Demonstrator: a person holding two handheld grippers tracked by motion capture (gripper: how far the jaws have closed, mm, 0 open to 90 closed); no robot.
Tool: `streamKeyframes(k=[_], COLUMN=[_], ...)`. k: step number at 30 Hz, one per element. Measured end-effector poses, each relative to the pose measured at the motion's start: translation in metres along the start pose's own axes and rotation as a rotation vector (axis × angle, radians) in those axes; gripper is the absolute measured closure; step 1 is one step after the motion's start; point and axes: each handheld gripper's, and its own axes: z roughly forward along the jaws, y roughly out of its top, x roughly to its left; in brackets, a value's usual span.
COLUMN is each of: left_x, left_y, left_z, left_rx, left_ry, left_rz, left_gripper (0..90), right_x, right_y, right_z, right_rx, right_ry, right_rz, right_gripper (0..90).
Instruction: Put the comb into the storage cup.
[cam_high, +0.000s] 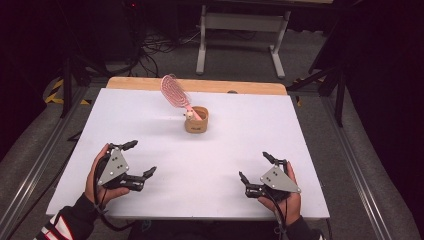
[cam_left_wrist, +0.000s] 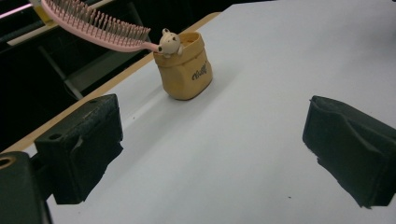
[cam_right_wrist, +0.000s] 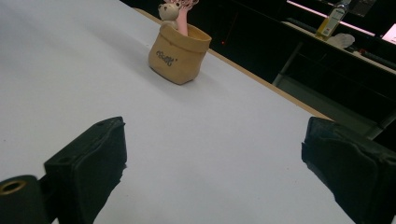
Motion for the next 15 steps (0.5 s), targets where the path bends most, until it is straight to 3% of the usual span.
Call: streamKeyframes(k=[6, 15], left_x=[0.001, 0.005], left_y=[-0.008, -0.027], left_z=[-0.004, -0.011], left_rx=[0.014, 0.043], left_ry=[0.009, 0.028], left_rz=[-0.009, -0.057], left_gripper=[6.0, 6.0], right_x=[-0.002, -0.005], right_y=[0.000, -0.003], right_z=[0.000, 0.000], right_rx=[0.000, 0.005], right_ry=[-0.007, -0.024], right_rz=[0.005, 0.016], right_gripper=[7.0, 6.9])
